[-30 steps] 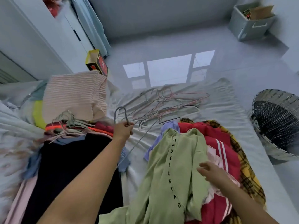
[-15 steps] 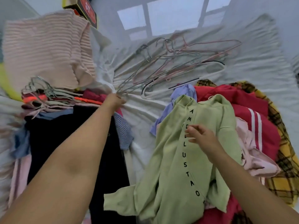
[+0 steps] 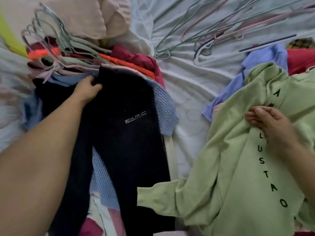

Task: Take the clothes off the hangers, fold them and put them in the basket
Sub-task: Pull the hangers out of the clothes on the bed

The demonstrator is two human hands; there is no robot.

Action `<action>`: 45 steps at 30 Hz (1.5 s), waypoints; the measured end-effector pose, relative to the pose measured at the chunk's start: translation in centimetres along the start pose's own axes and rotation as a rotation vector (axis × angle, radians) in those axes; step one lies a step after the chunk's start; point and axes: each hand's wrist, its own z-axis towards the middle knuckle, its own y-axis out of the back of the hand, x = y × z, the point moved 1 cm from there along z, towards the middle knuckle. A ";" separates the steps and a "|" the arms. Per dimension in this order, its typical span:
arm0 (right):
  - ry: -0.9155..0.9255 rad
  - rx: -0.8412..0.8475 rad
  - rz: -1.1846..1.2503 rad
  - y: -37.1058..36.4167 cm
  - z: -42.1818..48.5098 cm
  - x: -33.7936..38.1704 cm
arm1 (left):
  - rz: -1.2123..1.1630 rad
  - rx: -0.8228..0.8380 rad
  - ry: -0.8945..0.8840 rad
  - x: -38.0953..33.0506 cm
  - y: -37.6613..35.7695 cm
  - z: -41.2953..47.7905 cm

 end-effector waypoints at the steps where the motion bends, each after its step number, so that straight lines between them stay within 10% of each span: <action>1: 0.003 -0.010 0.001 -0.2 0.0 0.0 | -0.142 -0.010 0.003 0.0 0.1 -0.1; 6: -0.012 -0.049 0.001 -1.0 -0.8 0.6 | -0.965 -0.036 0.288 -2.9 1.1 -0.7; 15: -0.029 0.142 -0.160 -5.6 -8.7 1.7 | -1.122 -0.170 0.367 -0.5 4.9 -5.5; 19: 0.068 0.173 -0.260 -8.4 -12.7 4.3 | -1.406 -0.146 0.128 0.3 8.7 -12.1; 27: 0.756 0.455 -0.675 -20.6 -24.6 14.1 | -0.993 0.010 -0.250 -4.4 8.6 -31.0; 33: 0.674 0.417 -0.624 -18.3 -28.0 18.1 | -0.693 0.156 -0.404 -4.8 13.4 -36.3; 38: 0.662 0.409 -0.612 -12.7 -29.8 18.6 | -0.540 -0.406 -0.560 -3.0 19.1 -38.2; 45: 0.696 0.435 -0.612 -6.9 -32.3 21.0 | -0.754 0.125 -0.752 -8.2 18.2 -41.4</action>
